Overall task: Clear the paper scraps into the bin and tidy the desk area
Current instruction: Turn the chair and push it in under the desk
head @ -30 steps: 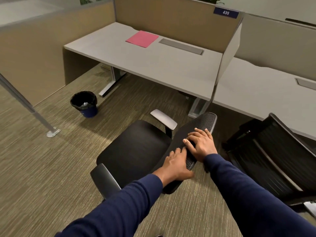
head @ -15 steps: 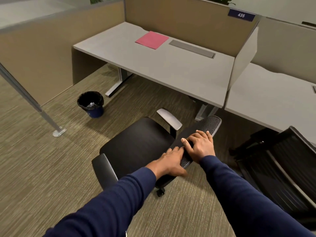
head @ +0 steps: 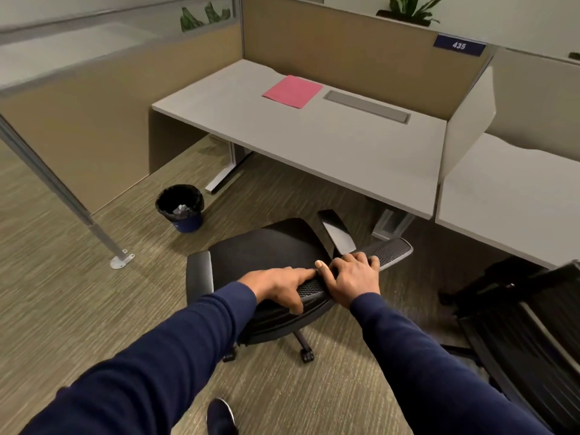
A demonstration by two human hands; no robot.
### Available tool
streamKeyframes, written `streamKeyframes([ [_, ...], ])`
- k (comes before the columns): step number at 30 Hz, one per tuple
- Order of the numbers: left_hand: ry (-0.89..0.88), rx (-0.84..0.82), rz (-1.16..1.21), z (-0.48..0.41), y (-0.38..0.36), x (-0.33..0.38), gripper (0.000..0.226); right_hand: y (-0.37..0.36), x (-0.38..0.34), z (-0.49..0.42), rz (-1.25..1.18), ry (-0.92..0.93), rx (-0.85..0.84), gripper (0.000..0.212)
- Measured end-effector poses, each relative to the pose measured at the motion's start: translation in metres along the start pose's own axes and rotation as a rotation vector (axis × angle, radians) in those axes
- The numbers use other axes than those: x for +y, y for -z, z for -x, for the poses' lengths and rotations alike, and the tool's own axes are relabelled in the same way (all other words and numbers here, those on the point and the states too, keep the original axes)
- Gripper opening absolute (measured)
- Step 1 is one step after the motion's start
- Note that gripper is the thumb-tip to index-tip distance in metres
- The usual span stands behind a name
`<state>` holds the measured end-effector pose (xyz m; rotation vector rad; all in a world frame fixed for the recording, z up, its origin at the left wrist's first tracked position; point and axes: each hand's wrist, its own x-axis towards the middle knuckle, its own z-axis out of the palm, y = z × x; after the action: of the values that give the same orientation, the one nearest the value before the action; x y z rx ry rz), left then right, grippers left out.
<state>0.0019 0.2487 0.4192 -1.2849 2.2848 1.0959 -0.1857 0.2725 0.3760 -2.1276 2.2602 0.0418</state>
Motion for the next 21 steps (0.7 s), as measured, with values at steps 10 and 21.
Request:
streamKeyframes([
  [10, 0.012, 0.034, -0.16, -0.025, 0.067, -0.094, 0.101, 0.004, -0.018, -0.058, -0.086, 0.127, -0.022, 0.081],
  [21, 0.062, 0.436, -0.427, -0.067, 0.125, -0.192, 0.059, 0.007, -0.089, -0.132, -0.05, -0.005, -0.054, 0.098],
])
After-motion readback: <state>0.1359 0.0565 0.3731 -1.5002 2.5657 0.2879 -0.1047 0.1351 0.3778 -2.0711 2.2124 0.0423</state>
